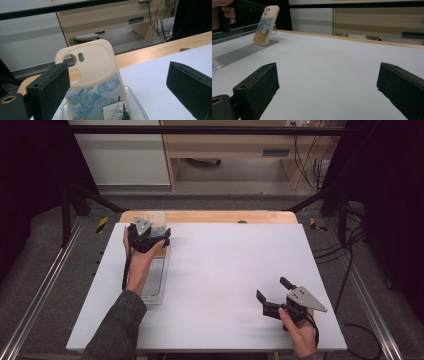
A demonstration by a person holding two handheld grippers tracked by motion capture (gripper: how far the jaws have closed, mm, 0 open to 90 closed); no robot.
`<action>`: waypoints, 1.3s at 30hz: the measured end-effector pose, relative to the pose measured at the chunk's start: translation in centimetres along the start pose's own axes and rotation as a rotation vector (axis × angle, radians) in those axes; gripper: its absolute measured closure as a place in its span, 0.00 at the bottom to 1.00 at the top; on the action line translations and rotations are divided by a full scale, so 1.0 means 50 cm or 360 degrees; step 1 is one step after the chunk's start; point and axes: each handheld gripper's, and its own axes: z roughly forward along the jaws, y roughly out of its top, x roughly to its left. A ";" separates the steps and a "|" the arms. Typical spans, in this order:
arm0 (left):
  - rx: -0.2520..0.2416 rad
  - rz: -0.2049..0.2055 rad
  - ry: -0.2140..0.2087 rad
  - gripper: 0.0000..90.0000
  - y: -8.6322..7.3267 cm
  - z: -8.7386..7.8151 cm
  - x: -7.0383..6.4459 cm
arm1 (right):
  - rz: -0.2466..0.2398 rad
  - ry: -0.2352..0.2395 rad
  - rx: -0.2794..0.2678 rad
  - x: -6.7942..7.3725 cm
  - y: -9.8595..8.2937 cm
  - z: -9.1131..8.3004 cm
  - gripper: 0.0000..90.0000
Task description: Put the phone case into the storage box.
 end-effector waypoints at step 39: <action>0.0005 0.0199 -0.0034 0.05 -0.008 -0.059 -0.022 | -0.0046 0.0003 0.0010 0.011 0.001 -0.001 0.04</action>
